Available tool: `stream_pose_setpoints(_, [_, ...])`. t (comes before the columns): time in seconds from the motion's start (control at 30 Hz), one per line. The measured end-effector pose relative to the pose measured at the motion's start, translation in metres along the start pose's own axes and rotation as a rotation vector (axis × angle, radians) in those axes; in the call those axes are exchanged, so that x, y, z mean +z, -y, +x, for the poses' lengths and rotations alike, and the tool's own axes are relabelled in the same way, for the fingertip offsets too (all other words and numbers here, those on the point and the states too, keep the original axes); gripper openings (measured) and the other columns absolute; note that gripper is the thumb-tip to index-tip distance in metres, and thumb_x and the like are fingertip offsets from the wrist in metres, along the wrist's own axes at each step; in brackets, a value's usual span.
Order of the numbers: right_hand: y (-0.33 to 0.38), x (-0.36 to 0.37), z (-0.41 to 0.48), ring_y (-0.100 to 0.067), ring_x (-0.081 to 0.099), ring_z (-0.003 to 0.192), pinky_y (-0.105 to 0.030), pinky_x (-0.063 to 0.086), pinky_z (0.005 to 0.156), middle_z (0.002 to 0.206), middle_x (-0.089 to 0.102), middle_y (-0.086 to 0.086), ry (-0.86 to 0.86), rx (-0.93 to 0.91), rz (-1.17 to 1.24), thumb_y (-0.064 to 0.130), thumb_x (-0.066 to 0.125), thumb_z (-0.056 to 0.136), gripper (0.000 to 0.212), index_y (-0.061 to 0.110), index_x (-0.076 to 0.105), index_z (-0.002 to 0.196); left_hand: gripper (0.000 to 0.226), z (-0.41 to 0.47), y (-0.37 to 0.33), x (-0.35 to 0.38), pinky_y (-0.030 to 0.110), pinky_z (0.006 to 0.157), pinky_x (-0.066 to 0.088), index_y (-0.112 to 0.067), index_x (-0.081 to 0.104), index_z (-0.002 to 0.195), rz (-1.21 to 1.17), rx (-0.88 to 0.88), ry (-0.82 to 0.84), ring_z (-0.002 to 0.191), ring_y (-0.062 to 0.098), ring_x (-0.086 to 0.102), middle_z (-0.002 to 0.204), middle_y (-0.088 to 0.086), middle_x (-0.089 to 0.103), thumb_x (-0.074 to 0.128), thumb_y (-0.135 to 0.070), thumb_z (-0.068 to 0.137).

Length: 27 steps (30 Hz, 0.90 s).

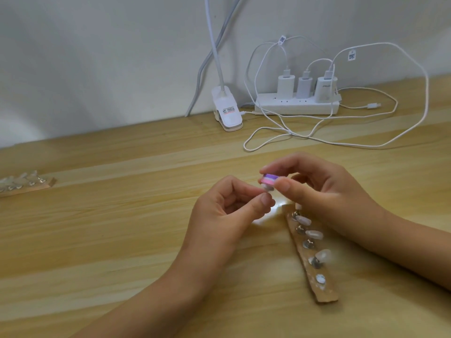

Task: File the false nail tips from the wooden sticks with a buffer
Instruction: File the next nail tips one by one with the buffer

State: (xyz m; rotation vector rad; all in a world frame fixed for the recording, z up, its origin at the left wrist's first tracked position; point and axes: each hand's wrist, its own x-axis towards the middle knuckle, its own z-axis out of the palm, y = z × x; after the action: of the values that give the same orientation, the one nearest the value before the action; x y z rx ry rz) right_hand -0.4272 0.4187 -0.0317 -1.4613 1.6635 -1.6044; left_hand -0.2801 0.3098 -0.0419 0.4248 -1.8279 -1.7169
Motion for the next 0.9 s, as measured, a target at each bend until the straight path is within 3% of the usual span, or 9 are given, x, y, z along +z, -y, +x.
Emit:
stream_pose_setpoints(0.23, [-0.0031,-0.0023,0.0022,-0.001,0.062,0.077,-0.014,0.046,0.067,0.093,0.072,0.003,-0.002,0.022,0.027,0.039,0.072,0.079,0.018,0.033,0.072,0.095,0.008,-0.0007,0.0006,0.0005,0.03,0.08,0.058,-0.023,0.069,0.076,-0.003,0.016,0.003,0.083,0.017,0.072,0.082,0.006,0.075,0.076,-0.025,0.075])
stream_pose_setpoints(0.37, [-0.0024,-0.0007,0.0006,-0.015,0.064,0.087,-0.026,0.051,0.076,0.095,0.069,0.0,0.007,-0.059,-0.002,0.039,0.072,0.076,0.024,0.029,0.068,0.098,0.008,-0.0002,0.0006,0.0003,0.026,0.077,0.058,-0.022,0.069,0.076,-0.003,0.014,0.001,0.081,0.016,0.072,0.081,0.005,0.075,0.077,-0.022,0.078])
stream_pose_setpoints(0.47, [-0.0059,-0.0012,0.0031,-0.006,0.063,0.081,-0.023,0.049,0.068,0.087,0.068,0.008,-0.003,0.019,0.062,0.036,0.076,0.074,0.018,0.032,0.068,0.09,0.008,0.0,0.001,0.0,0.024,0.076,0.057,-0.026,0.069,0.075,-0.017,0.014,0.001,0.082,0.016,0.073,0.082,0.005,0.075,0.077,-0.023,0.076])
stream_pose_setpoints(0.57, [-0.0033,-0.0002,0.0013,-0.007,0.062,0.085,-0.025,0.05,0.076,0.089,0.067,0.01,-0.01,-0.08,0.0,0.036,0.075,0.075,0.023,0.027,0.067,0.094,0.01,0.0001,0.0012,0.0001,0.023,0.074,0.056,-0.023,0.069,0.076,-0.014,0.024,-0.001,0.08,0.014,0.072,0.081,0.005,0.075,0.077,-0.019,0.08])
stream_pose_setpoints(0.67, [-0.0053,-0.0027,0.0034,0.0,0.06,0.077,-0.018,0.048,0.071,0.085,0.068,0.013,-0.022,0.005,0.013,0.04,0.078,0.072,0.024,0.027,0.069,0.089,0.007,-0.0005,0.0012,0.0,0.023,0.074,0.056,-0.023,0.07,0.076,-0.019,0.023,0.001,0.082,0.016,0.073,0.082,0.005,0.075,0.077,-0.025,0.077])
stream_pose_setpoints(0.8, [-0.0048,-0.0027,0.0031,-0.003,0.062,0.081,-0.018,0.048,0.073,0.088,0.069,0.008,-0.011,-0.041,0.036,0.041,0.073,0.074,0.025,0.025,0.068,0.092,0.009,-0.0009,0.0005,0.0005,0.026,0.075,0.058,-0.025,0.069,0.075,-0.007,0.03,-0.002,0.081,0.017,0.072,0.083,0.005,0.075,0.078,-0.025,0.077])
stream_pose_setpoints(0.9, [-0.008,-0.0034,0.0044,-0.004,0.062,0.078,-0.019,0.048,0.071,0.086,0.07,0.011,-0.018,0.021,0.048,0.043,0.078,0.072,0.024,0.028,0.07,0.089,0.008,-0.001,0.001,-0.0001,0.028,0.077,0.058,-0.025,0.07,0.075,-0.007,0.031,0.008,0.084,0.019,0.073,0.083,0.005,0.075,0.078,-0.027,0.076])
